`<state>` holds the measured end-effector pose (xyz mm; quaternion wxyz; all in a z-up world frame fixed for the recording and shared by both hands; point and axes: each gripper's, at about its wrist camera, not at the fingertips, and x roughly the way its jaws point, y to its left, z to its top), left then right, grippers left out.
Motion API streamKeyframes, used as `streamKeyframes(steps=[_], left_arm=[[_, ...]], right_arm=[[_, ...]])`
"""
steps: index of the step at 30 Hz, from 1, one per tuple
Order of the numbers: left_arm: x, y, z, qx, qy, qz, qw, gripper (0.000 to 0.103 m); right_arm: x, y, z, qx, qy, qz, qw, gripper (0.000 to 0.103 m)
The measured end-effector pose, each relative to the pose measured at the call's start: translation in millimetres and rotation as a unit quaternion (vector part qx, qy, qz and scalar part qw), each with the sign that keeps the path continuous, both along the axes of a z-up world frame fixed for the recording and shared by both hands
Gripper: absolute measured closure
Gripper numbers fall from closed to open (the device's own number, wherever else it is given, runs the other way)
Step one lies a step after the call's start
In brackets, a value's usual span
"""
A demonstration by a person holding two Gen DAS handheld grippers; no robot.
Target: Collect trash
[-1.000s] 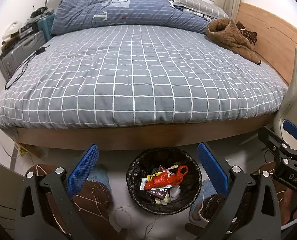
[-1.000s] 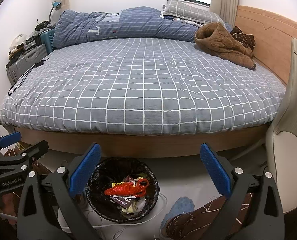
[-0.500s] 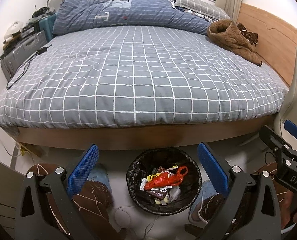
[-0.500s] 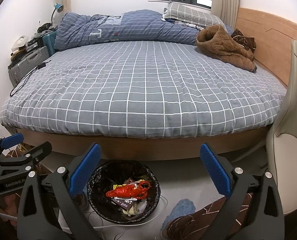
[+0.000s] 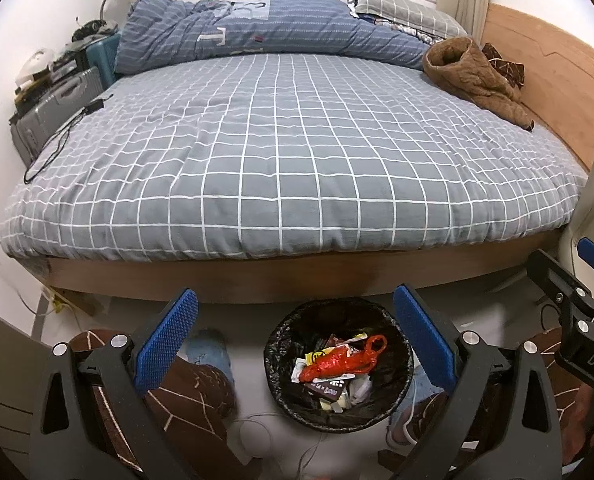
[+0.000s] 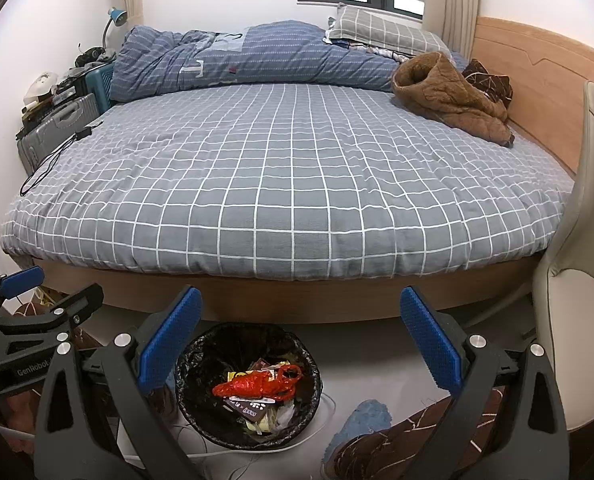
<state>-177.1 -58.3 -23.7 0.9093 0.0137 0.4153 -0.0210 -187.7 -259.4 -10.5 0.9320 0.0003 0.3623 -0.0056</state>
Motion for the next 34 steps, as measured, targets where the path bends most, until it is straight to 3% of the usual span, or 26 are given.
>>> streamKeyframes(steps=[11,34], left_arm=[[1.5,-0.6,-2.2,-0.018,0.013,-0.004,0.9997,0.006],[-0.2,0.3,-1.6,-0.013,0.006,-0.003,0.9999,0.006]], right_arm=[[0.7,0.1,-0.1,0.0,0.001,0.001,1.0,0.008],[0.2,1.3,-3.7,0.002,0.005,0.001,1.0,0.008]])
